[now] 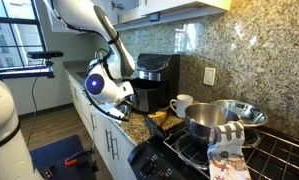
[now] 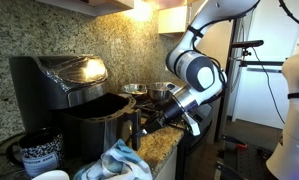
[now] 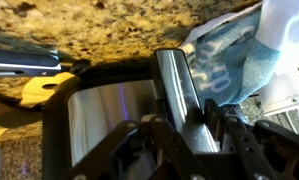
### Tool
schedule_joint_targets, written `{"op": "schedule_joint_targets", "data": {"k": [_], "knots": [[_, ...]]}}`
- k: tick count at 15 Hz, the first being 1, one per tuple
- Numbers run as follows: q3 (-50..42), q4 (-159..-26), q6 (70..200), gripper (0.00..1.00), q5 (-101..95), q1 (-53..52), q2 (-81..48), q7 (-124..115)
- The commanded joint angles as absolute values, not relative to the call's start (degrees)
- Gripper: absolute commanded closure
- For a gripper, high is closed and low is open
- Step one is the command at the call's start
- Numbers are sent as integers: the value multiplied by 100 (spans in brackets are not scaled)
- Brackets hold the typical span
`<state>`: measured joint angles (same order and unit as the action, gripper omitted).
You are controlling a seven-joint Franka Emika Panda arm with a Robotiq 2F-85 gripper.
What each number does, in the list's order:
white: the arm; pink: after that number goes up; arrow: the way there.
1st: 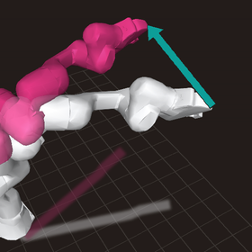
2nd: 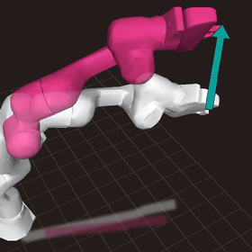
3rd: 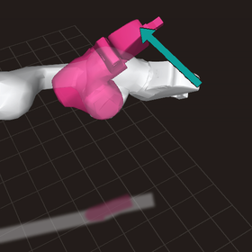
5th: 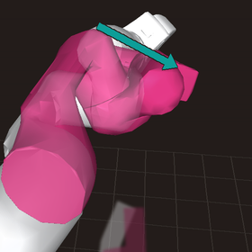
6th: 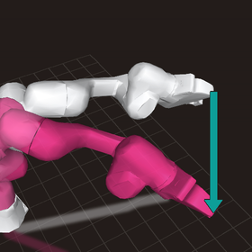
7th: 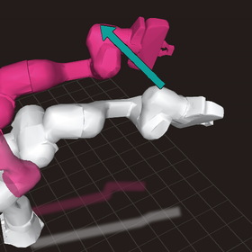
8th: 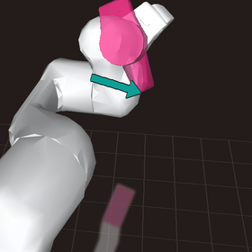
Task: Open and then close the drawer of the air fryer
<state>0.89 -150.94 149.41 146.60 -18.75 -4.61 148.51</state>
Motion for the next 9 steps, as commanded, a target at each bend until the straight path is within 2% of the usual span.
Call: {"op": "schedule_joint_targets", "data": {"k": [1,9], "knots": [[534,-14875,14711,83,14295,-1666,-695,14490],[775,-14700,14574,83,13885,-1540,-872,14241]]}}
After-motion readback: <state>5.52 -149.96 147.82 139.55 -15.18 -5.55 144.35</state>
